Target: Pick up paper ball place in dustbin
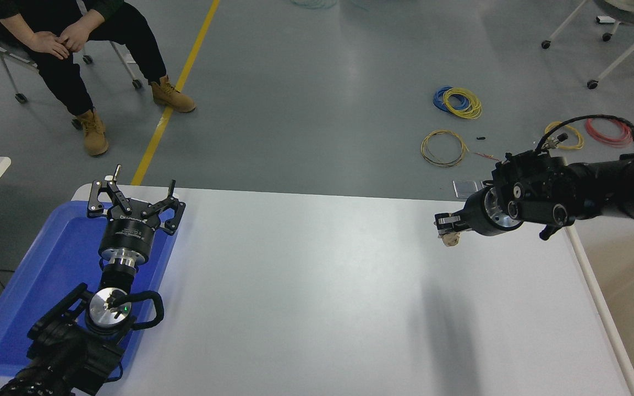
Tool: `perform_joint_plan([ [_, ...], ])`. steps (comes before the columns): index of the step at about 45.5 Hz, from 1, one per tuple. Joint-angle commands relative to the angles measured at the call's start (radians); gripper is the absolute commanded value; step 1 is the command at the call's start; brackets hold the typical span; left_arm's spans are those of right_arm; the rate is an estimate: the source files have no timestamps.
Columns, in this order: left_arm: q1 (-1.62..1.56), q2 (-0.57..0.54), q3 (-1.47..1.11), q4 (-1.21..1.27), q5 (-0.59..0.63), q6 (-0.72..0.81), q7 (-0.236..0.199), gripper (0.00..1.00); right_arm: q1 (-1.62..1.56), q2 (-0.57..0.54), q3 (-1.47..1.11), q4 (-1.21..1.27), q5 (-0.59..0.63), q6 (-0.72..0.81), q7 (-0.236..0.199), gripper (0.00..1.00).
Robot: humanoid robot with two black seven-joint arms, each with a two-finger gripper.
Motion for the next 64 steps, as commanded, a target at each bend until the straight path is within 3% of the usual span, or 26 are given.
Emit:
perform_joint_plan([
  [1, 0.0, 0.0, 0.0, 0.0, -0.001, 0.0, 0.0, 1.0, 0.15, -0.077, -0.025, 0.076, 0.0, 0.049, 0.0, 0.0],
  [21, 0.0, 0.0, 0.0, 0.0, -0.001, 0.0, 0.0, 1.0, 0.299, -0.18, -0.073, 0.114, -0.009, 0.116, 0.0, 0.0],
  [48, 0.0, 0.001, 0.0, 0.0, -0.001, 0.0, 0.0, 1.0, 0.304, -0.191, -0.09, 0.123, -0.011, 0.107, -0.001, 0.0],
  [64, 0.0, 0.0, 0.0, 0.0, -0.001, 0.0, 0.0, 1.0, -0.003, -0.272, -0.13, -0.234, 0.009, 0.032, -0.003, 0.0],
])
